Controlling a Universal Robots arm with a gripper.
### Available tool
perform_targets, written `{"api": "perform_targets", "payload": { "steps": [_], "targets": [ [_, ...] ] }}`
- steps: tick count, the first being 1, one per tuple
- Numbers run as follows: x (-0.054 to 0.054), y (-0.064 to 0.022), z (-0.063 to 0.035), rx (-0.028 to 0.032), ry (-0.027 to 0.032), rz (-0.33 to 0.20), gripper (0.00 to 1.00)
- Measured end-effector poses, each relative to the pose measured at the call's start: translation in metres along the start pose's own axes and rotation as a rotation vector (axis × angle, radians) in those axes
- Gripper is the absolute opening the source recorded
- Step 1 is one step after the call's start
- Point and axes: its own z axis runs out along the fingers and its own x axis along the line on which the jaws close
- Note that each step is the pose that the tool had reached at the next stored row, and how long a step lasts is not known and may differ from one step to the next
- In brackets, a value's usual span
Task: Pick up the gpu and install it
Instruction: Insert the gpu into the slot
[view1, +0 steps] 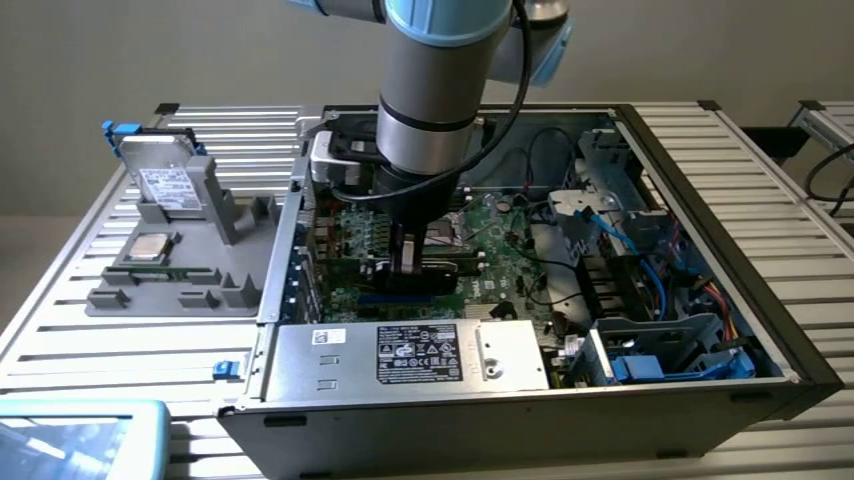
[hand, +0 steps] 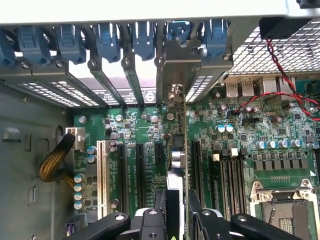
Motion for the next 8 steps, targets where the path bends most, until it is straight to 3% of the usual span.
{"api": "perform_targets", "payload": {
  "steps": [8],
  "targets": [
    [0.0011, -0.0001, 0.0008, -0.0001, -0.0001, 0.000, 0.28]
  ]
}}
